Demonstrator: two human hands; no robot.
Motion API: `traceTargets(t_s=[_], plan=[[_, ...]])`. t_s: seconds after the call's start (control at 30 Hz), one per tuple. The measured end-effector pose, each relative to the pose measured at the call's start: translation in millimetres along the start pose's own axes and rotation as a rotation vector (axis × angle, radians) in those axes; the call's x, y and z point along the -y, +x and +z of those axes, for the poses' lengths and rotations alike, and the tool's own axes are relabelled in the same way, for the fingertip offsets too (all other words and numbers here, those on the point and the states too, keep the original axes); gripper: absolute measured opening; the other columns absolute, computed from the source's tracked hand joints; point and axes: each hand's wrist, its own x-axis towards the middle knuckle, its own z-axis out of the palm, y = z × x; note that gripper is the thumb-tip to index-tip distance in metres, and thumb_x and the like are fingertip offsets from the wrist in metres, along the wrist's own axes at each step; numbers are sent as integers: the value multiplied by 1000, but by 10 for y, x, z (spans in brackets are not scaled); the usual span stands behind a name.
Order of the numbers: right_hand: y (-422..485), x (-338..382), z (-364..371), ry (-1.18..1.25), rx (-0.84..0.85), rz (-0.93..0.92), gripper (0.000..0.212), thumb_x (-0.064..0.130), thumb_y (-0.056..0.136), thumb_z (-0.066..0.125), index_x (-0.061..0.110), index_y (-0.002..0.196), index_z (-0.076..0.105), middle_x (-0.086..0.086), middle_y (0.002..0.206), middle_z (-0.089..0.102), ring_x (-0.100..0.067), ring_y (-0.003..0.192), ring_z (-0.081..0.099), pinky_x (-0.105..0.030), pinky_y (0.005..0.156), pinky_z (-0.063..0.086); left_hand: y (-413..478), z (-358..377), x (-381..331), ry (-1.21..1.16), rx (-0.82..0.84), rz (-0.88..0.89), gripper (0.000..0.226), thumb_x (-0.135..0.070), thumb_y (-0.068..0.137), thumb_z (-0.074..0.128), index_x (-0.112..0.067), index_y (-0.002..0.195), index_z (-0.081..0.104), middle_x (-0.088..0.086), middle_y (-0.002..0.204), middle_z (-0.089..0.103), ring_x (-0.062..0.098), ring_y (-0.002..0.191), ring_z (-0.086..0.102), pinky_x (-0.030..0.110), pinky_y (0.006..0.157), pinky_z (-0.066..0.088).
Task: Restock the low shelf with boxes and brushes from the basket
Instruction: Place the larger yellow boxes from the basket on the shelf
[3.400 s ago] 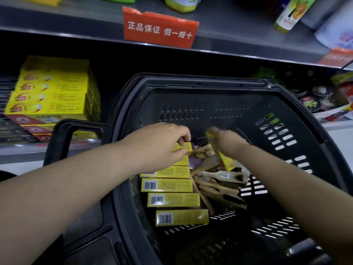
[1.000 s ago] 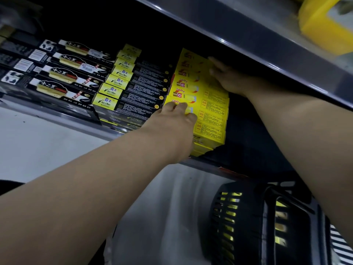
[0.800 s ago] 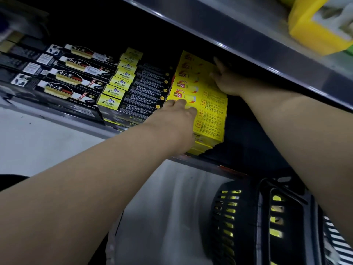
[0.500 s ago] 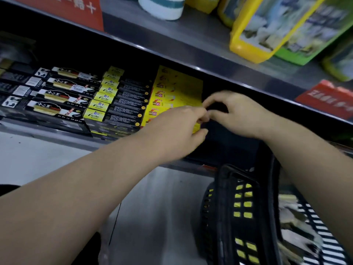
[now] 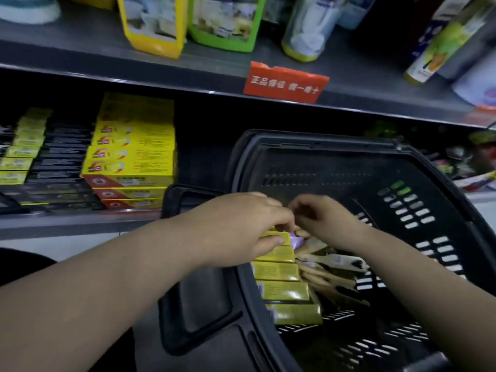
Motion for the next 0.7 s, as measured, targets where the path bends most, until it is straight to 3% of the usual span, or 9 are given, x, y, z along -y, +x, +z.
traceTargets(t_s=[0.1, 0.17, 0.27, 0.4, 0.53, 0.7], plan=[[-109, -481, 249, -245, 323, 84, 17, 15, 87, 61, 16, 104, 64, 1, 98, 66, -20, 93, 62, -26, 79, 45, 156, 112, -82, 53, 81, -21, 24, -40, 95, 44, -36, 118, 50, -17, 116, 54, 6, 102, 50, 26, 81, 43], [-180, -728, 423, -423, 544, 113, 34, 25, 87, 63, 13, 118, 57, -5, 116, 62, -22, 105, 58, -27, 83, 42, 241, 169, -82, 124, 108, -20, 25, -41, 95, 44, -37, 119, 49, -17, 119, 53, 8, 105, 52, 26, 79, 42], [-246, -941, 691, -618, 760, 93, 60, 36, 81, 70, 14, 131, 44, -10, 127, 55, -28, 114, 53, -32, 85, 42, 362, 250, -82, 165, 141, -15, 27, -42, 95, 43, -37, 122, 47, -16, 122, 52, 10, 108, 52, 27, 80, 41], [-171, -1038, 928, -739, 739, -18, 67, 41, 81, 68, 15, 133, 36, -16, 121, 59, -35, 109, 59, -43, 82, 47, 482, 370, -113, 157, 203, 28, 28, -42, 95, 41, -34, 121, 47, -12, 117, 54, 14, 108, 52, 37, 87, 46], [-132, -1175, 880, -597, 671, -18, 62, 39, 81, 68, 13, 128, 36, -17, 117, 60, -36, 103, 61, -39, 72, 46, 514, 463, -85, 159, 297, -35, 32, -44, 95, 39, -30, 123, 44, -9, 121, 52, 16, 115, 48, 36, 95, 43], [-373, -1357, 986, -519, 662, -13, 79, 53, 82, 60, 14, 137, 19, -18, 128, 52, -35, 103, 60, -39, 73, 47, 528, 495, -104, 172, 338, -93, 30, -44, 95, 38, -30, 121, 42, -8, 121, 49, 17, 113, 48, 35, 94, 41]])
